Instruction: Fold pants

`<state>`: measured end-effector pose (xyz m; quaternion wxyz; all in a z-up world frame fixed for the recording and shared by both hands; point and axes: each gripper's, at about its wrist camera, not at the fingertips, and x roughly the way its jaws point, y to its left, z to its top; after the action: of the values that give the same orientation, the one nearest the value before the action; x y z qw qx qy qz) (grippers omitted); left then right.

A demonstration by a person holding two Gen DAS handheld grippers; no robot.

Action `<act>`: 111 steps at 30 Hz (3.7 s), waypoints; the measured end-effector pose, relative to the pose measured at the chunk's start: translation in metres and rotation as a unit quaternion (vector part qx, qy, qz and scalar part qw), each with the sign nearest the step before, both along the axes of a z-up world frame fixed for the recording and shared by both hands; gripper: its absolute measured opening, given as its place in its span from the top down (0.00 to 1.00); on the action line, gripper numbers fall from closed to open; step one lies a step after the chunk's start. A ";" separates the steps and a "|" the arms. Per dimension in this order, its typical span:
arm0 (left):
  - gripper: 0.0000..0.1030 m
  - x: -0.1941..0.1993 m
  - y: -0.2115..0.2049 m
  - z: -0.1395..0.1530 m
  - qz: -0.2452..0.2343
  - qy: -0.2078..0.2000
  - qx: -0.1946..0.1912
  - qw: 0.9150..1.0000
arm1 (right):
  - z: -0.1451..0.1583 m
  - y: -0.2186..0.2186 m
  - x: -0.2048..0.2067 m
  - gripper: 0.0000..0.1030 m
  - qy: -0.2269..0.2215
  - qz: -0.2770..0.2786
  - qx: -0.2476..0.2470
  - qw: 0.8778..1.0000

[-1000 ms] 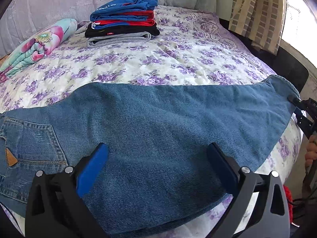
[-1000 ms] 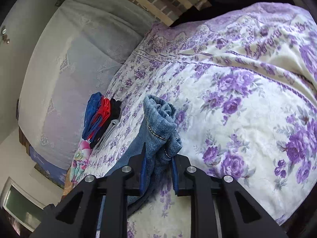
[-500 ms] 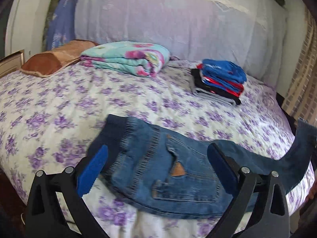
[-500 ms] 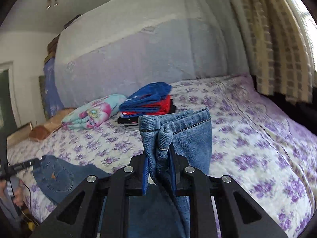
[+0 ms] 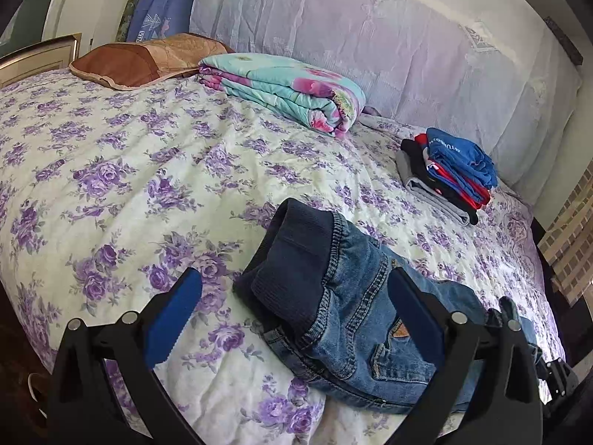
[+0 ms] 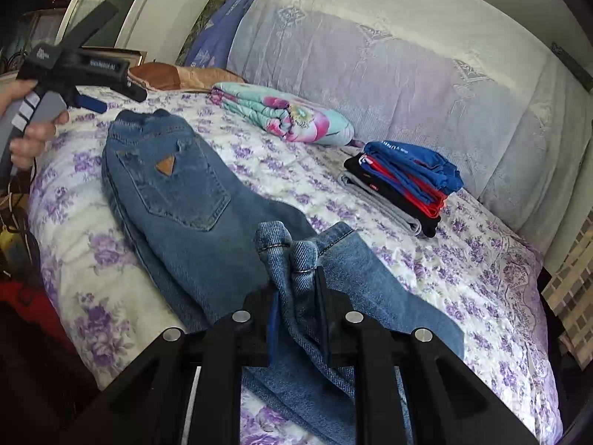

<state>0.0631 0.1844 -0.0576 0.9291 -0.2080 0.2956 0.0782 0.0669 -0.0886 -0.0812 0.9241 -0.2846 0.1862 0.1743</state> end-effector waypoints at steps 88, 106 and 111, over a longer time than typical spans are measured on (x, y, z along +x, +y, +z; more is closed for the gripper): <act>0.63 0.023 0.028 -0.038 -0.025 0.041 -0.185 0.981 | -0.031 -0.268 0.049 0.04 0.135 -0.219 0.446 0.857; 0.69 -0.001 -0.040 0.047 -0.047 -0.025 -0.065 0.996 | -0.034 -0.280 0.041 0.04 0.126 -0.175 0.496 0.841; 0.73 -0.004 -0.115 0.103 -0.108 -0.068 0.029 0.991 | -0.034 -0.282 0.044 0.04 0.131 -0.168 0.501 0.838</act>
<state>0.0587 0.0689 0.0458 0.9558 -0.1525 0.2498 -0.0286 0.1113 -0.3706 -0.1152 0.9226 0.2789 0.2375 0.1211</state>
